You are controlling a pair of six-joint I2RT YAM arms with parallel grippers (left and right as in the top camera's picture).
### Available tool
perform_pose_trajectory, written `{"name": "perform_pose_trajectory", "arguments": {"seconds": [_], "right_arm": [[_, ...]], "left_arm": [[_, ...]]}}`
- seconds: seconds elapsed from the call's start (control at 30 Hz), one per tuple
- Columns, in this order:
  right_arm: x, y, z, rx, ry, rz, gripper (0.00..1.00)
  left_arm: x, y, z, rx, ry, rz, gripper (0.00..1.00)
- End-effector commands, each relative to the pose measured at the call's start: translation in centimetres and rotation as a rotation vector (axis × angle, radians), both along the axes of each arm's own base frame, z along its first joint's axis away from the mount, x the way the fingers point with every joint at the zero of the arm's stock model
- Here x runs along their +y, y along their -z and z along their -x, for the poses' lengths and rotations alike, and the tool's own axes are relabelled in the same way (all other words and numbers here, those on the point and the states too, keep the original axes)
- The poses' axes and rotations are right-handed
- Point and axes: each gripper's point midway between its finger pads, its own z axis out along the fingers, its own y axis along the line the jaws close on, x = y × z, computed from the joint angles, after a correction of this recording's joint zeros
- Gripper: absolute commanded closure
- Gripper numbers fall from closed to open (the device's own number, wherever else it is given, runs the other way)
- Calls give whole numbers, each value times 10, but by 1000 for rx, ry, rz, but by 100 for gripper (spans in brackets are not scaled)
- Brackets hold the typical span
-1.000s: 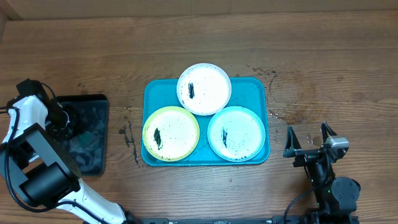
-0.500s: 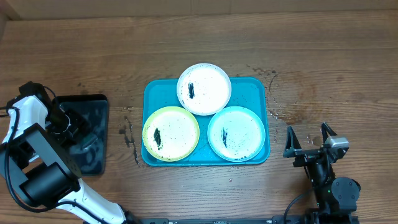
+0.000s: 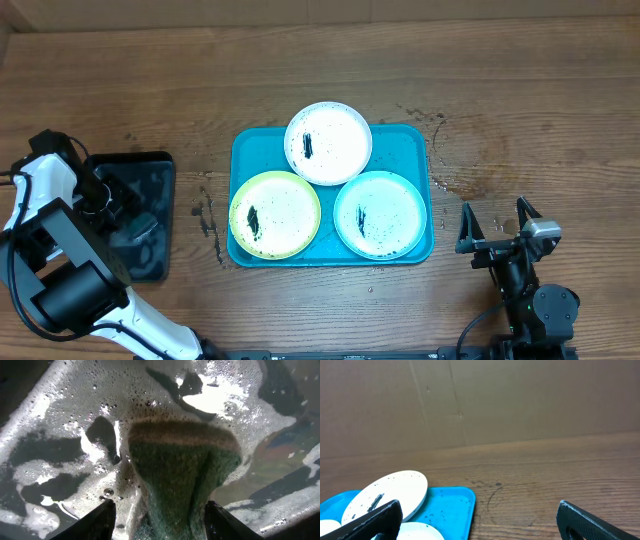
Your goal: Clean dirty plates on tray and stack at the side
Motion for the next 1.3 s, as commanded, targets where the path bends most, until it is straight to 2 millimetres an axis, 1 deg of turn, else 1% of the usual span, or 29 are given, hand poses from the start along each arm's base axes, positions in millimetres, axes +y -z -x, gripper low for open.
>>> {"name": "perform_pose_trajectory", "arguments": {"seconds": [0.0, 0.1, 0.13, 0.17, 0.27, 0.3, 0.37, 0.4, 0.43, 0.5, 0.6, 0.7, 0.8, 0.87, 0.9, 0.97, 1.07, 1.2, 1.27], "right_arm": [[0, 2, 0, -1, 4, 4, 0], [0, 2, 0, -1, 4, 4, 0], [0, 2, 0, -1, 4, 4, 0], [0, 2, 0, -1, 4, 4, 0], [0, 2, 0, -1, 4, 4, 0], [0, 2, 0, -1, 4, 4, 0], [0, 2, 0, -1, 4, 4, 0], [0, 2, 0, -1, 4, 4, 0], [0, 2, 0, -1, 4, 4, 0], [0, 2, 0, -1, 4, 4, 0], [0, 2, 0, -1, 4, 4, 0], [0, 2, 0, -1, 4, 4, 0], [0, 2, 0, -1, 4, 4, 0], [0, 2, 0, -1, 4, 4, 0], [0, 2, 0, -1, 4, 4, 0], [0, 2, 0, -1, 4, 4, 0], [0, 2, 0, -1, 4, 4, 0], [0, 2, 0, -1, 4, 4, 0], [0, 2, 0, -1, 4, 4, 0]], "left_arm": [[-3, 7, 5, 12, -2, 1, 43], [-4, 13, 8, 13, -2, 1, 43], [-5, 14, 8, 13, -2, 2, 45], [-5, 14, 8, 14, -2, 3, 51], [-6, 14, 8, 12, -2, 10, 61], [-8, 14, 7, 7, -2, 18, 66], [-9, 14, 7, 3, -2, 24, 78], [-9, 14, 7, 3, -2, 24, 85], [-8, 14, 7, 4, -2, 22, 96], [-8, 13, 7, 4, 2, 21, 96], [-7, 5, 4, 6, 2, 23, 96], [-1, -20, -5, -24, 1, 4, 96], [2, -53, -19, -105, 4, -11, 96], [-3, -75, -31, -190, 9, 7, 96], [-8, -87, -37, -241, 15, 23, 96], [-18, -104, -46, -329, 28, 65, 96], [-31, -113, -55, -391, 39, 137, 96], [-38, -112, -50, -370, -29, 186, 96], [-44, -117, -53, -397, -58, 244, 96]]}}
